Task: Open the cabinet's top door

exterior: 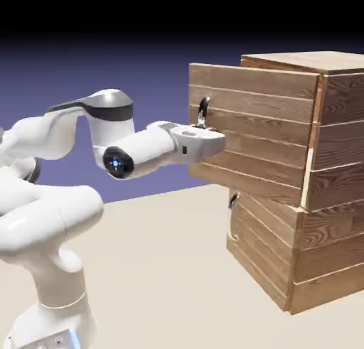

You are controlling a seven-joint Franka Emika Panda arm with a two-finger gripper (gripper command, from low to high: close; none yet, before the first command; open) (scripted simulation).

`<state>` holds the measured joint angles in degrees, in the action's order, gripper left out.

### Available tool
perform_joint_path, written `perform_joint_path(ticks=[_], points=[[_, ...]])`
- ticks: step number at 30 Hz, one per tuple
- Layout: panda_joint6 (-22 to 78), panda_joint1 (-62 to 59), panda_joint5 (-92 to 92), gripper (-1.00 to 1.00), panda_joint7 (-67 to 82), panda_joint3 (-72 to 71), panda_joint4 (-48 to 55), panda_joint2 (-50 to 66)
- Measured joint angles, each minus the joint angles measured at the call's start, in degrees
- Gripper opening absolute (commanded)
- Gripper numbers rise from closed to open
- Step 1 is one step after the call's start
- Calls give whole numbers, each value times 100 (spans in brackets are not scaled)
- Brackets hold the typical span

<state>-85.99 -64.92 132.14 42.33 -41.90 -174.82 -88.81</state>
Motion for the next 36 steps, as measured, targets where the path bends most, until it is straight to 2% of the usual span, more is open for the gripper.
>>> perform_joint_path(ticks=[8, 17, 25, 36], points=[[1994, -1131, -1372, -100, 957, 1013, 138, 1071], [3733, -2398, -3306, -100, 2517, 1462, 1004, 2923], [4357, -3020, -4923, -100, 3800, 1365, 2111, 4584], [4535, -3293, -6798, -100, 4816, 1012, 3933, 6868]])
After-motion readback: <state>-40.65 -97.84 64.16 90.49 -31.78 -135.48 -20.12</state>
